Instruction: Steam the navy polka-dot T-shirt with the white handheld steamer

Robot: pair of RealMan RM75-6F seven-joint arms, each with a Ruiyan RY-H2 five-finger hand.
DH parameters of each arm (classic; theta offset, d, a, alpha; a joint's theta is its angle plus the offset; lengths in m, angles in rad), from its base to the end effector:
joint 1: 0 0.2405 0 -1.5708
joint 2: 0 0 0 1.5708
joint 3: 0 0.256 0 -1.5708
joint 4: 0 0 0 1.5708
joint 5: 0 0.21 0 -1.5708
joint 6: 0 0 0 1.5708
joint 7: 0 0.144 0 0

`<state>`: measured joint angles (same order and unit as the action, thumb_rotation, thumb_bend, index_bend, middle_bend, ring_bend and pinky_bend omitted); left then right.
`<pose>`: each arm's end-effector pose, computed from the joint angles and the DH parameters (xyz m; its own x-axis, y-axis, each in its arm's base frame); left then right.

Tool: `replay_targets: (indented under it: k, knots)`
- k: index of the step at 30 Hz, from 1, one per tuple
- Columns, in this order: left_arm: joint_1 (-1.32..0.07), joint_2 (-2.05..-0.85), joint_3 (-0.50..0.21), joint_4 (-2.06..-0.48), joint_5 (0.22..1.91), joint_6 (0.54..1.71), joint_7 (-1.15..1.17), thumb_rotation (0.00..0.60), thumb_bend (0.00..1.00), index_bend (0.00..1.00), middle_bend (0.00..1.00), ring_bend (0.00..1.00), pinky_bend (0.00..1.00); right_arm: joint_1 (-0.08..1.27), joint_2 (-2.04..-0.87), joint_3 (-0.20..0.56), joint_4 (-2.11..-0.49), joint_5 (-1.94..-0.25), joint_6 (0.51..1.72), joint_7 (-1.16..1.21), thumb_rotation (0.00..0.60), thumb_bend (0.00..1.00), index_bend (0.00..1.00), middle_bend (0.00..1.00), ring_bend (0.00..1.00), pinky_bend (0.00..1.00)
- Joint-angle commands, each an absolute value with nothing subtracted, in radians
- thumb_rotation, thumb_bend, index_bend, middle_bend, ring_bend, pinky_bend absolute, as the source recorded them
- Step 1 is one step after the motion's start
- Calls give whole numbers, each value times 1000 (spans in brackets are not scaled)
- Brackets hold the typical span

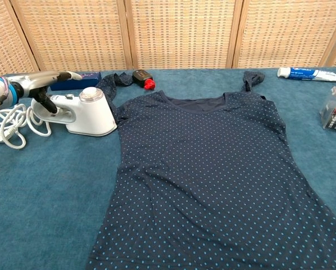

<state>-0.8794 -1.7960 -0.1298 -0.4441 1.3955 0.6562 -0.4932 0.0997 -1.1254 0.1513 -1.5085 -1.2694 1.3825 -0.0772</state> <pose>-0.2504 0.4625 0.0062 0.4118 0.2881 0.8645 0.9106 -0.1651 -0.3788 -0.3543 -0.2051 0.1849 0.5030 -0.0016 0.8643 -0.8436 0.2164 0.4914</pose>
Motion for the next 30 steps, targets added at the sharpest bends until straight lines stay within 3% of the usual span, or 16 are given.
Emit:
replay_targets:
  k: [1,8,10,11,12,13,14,19,22,25,30]
  knots:
    - [-894,-1824,-120,-408,1410,650,-526,600,416,0,0,0,0,100,-1126,151,-1508,-1268,1382,-79,600,0,51,0,0,0]
    - [-915,-1876,-105,-334,1433,659,-561,600,426,0,0,0,0,101,-1128,151,-1507,-1264,1378,-82,600,0,51,0,0,0]
    - [-919,-1889,-108,-316,1431,662,-566,600,445,81,74,50,0,102,-1128,152,-1506,-1262,1375,-81,600,0,51,0,0,0]
    - [-920,-1892,-108,-312,1431,664,-567,600,461,200,186,127,11,102,-1128,152,-1506,-1261,1375,-81,600,0,51,0,0,0]
    - [-921,-1898,-111,-302,1429,671,-568,600,475,357,336,231,49,102,-1128,152,-1505,-1261,1374,-81,600,0,51,0,0,0]
    - [-920,-1908,-114,-285,1428,692,-563,600,482,453,426,300,91,102,-1128,152,-1505,-1260,1374,-80,600,0,51,0,0,0]
    - [-918,-1917,-114,-270,1430,708,-559,600,490,570,534,395,187,102,-1128,153,-1504,-1260,1374,-80,600,0,51,0,0,0]
    - [-911,-1933,-108,-241,1437,741,-555,600,588,819,741,638,633,103,-1127,152,-1503,-1258,1370,-78,600,0,51,0,0,0]
    - [-906,-1934,-102,-237,1444,766,-565,600,663,918,807,702,774,104,-1128,152,-1503,-1260,1369,-78,600,0,51,0,0,0]
    - [-897,-1935,-98,-235,1451,804,-573,600,705,988,856,746,842,104,-1128,151,-1505,-1261,1370,-78,600,0,51,0,0,0]
    - [-880,-1932,-94,-241,1460,880,-604,600,779,1000,921,826,978,103,-1127,150,-1508,-1264,1373,-78,600,0,51,0,0,0]
